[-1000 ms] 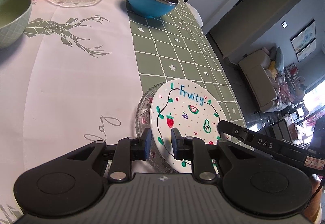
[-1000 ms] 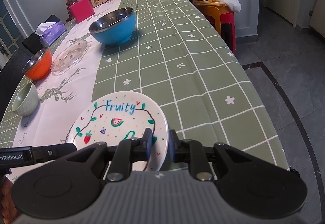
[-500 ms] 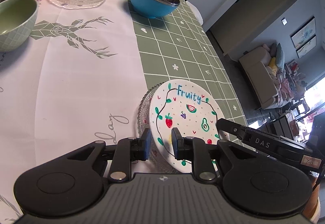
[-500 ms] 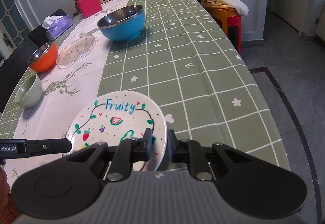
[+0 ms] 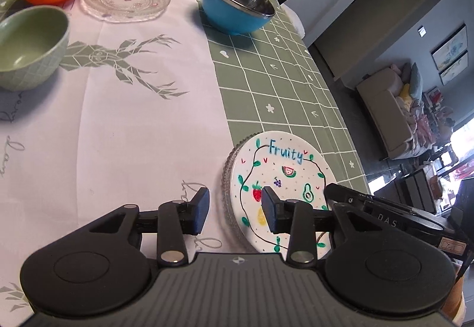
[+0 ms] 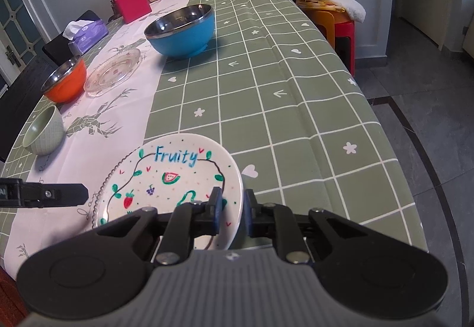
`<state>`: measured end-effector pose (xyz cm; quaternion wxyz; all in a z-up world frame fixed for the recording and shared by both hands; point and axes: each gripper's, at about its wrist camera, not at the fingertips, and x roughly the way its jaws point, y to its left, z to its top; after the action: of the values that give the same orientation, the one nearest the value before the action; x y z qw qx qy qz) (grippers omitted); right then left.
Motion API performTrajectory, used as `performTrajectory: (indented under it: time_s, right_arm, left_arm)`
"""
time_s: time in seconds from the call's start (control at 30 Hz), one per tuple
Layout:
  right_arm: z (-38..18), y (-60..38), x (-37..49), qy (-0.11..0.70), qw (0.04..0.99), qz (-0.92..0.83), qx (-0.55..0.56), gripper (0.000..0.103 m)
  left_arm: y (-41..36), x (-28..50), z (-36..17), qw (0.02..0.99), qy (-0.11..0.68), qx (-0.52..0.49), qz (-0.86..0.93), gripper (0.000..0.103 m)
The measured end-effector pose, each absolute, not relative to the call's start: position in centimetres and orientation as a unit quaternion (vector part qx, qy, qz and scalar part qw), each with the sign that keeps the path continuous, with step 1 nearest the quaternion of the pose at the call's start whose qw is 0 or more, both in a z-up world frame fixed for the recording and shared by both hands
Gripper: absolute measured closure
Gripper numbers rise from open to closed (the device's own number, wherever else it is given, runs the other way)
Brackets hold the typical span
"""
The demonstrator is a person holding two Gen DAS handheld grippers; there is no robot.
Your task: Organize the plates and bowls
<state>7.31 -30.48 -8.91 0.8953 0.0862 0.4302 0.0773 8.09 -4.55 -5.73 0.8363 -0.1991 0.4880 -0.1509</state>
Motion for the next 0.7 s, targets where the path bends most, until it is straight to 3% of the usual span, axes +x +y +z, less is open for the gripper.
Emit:
performTrajectory:
  time_s: [0.67, 0.7]
  right_arm:
    - [-9.1, -29.7, 7.5, 0.431, 0.897, 0.080, 0.062, 0.089]
    - [-9.1, -29.7, 7.4, 0.430, 0.897, 0.078, 0.061, 0.088]
  left_arm:
    - [-5.8, 8.1, -7.2, 0.828, 0.493, -0.209, -0.164, 0.065]
    - [-6.0, 8.1, -7.2, 0.830, 0.493, -0.203, -0.163, 0.069]
